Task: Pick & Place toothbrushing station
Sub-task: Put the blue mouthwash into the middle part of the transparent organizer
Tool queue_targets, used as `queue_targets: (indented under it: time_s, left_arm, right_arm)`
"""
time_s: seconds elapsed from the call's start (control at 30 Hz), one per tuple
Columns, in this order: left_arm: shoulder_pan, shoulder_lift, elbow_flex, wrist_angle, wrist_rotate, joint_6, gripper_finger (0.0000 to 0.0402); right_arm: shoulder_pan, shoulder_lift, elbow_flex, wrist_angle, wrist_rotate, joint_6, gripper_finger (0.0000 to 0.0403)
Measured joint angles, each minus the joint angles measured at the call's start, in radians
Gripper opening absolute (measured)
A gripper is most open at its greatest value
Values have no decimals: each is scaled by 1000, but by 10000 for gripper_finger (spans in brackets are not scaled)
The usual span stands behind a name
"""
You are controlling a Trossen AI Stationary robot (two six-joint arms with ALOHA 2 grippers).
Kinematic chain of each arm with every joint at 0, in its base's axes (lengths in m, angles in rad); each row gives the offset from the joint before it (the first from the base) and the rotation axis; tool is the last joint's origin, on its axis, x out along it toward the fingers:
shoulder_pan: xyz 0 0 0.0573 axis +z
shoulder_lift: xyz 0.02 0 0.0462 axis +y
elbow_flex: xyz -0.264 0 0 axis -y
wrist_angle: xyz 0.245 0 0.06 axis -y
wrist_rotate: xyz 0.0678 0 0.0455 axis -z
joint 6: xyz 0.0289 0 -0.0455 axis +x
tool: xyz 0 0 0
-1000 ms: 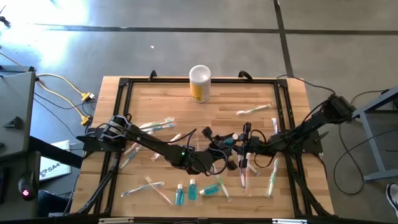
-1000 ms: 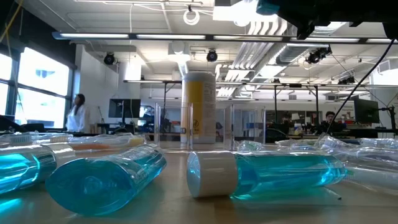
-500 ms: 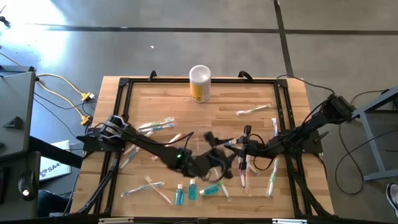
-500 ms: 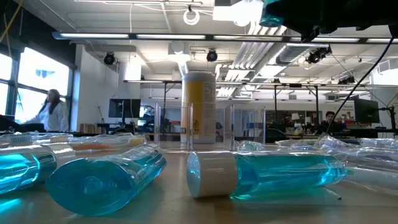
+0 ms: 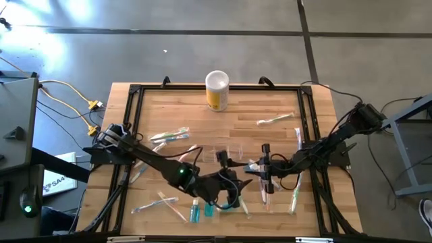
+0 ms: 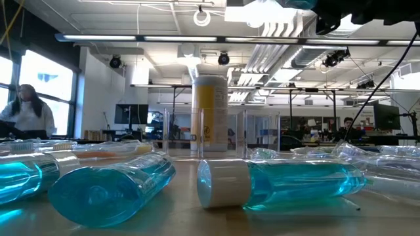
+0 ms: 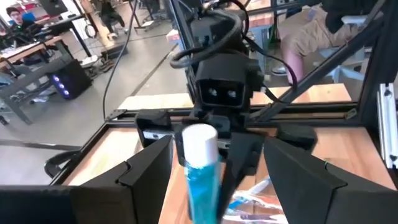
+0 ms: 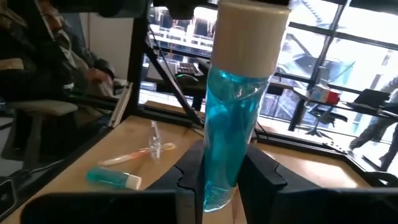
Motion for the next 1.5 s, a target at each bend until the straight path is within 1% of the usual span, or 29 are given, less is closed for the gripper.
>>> queue_targets:
  time_s: [0.07,0.1,0.27,0.37,0.43,0.57,0.63,0.7,0.77,0.83,0.93,1.17,1.3,1.5]
  left_arm:
    - [8,0,8,-12,23,-15,246]
    - [11,1,24,-46,44,-25,246]
    - [44,4,192,-340,189,-184,246]
    - [70,18,258,-481,223,-229,246]
    - [85,21,285,-532,244,-232,246]
    - [121,14,292,-569,379,-256,246]
    - [133,22,288,-591,410,-255,246]
    - [146,49,290,-577,409,-252,246]
    - [146,58,285,-602,401,-227,246]
    - [143,64,285,-590,401,-219,246]
    - [147,66,289,-592,382,-222,246]
    - [178,82,288,-586,378,-218,246]
    - [195,95,287,-588,414,-219,246]
    - [202,114,287,-573,432,-203,246]
  right_arm:
    - [0,0,0,-9,-4,3,59]
    - [0,0,0,-15,-4,3,59]
    - [0,0,0,-32,-4,4,59]
    - [0,0,0,-53,3,4,59]
    - [0,0,0,-56,3,4,59]
    - [-13,0,0,-78,3,24,59]
    - [-25,0,0,-88,3,48,59]
    - [-37,0,0,-108,1,73,59]
    - [-46,0,0,-127,0,88,59]
    - [-49,0,0,-135,-5,102,59]
    - [-49,0,0,-150,-7,105,60]
    - [-49,0,0,-165,-5,106,60]
    - [-49,0,0,-167,-5,106,60]
    - [-63,0,0,-181,-5,110,60]
